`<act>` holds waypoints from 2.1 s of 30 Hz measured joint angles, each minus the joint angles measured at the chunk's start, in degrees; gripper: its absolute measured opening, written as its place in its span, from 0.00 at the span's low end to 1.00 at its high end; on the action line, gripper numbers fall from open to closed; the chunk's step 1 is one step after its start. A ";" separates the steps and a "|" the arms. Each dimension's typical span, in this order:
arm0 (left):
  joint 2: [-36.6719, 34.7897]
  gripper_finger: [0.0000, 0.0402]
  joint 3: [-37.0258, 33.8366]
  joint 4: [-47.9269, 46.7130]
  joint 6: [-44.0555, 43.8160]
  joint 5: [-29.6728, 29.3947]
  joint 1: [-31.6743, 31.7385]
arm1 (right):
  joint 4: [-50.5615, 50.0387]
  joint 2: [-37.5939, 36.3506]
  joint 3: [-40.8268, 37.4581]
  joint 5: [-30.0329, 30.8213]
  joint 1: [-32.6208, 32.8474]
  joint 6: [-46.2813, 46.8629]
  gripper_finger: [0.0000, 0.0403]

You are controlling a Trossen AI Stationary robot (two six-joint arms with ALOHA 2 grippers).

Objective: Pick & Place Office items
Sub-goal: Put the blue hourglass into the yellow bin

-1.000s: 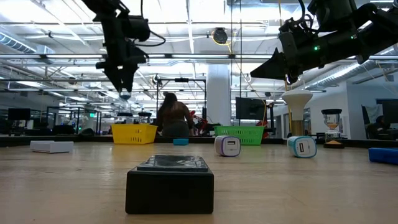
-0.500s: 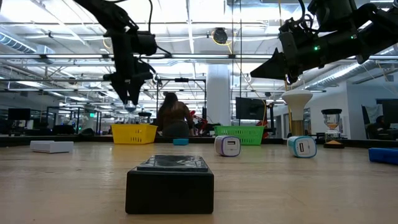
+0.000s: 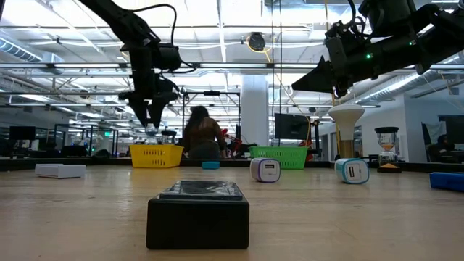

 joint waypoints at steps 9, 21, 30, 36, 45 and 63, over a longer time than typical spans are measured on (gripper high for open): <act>0.00 0.57 -0.90 0.85 0.13 0.56 0.60 | 0.00 0.00 0.00 0.00 0.01 0.00 0.00; -0.02 0.54 -3.59 4.79 -0.12 0.61 0.10 | 0.00 0.00 0.00 0.00 0.00 0.04 0.00; -0.02 0.53 -3.61 4.83 -0.24 1.66 0.08 | -0.02 0.00 0.00 0.00 0.01 0.15 0.00; -0.02 0.55 -3.61 4.96 -0.21 1.64 0.10 | -0.01 0.00 0.00 0.00 0.01 0.17 0.00; -0.02 0.53 -3.61 4.94 0.00 1.71 0.09 | 0.00 0.00 0.00 0.00 0.02 0.17 0.00; -0.02 0.54 -3.61 4.70 0.35 3.14 0.10 | 0.00 0.00 0.00 0.00 0.02 0.07 0.00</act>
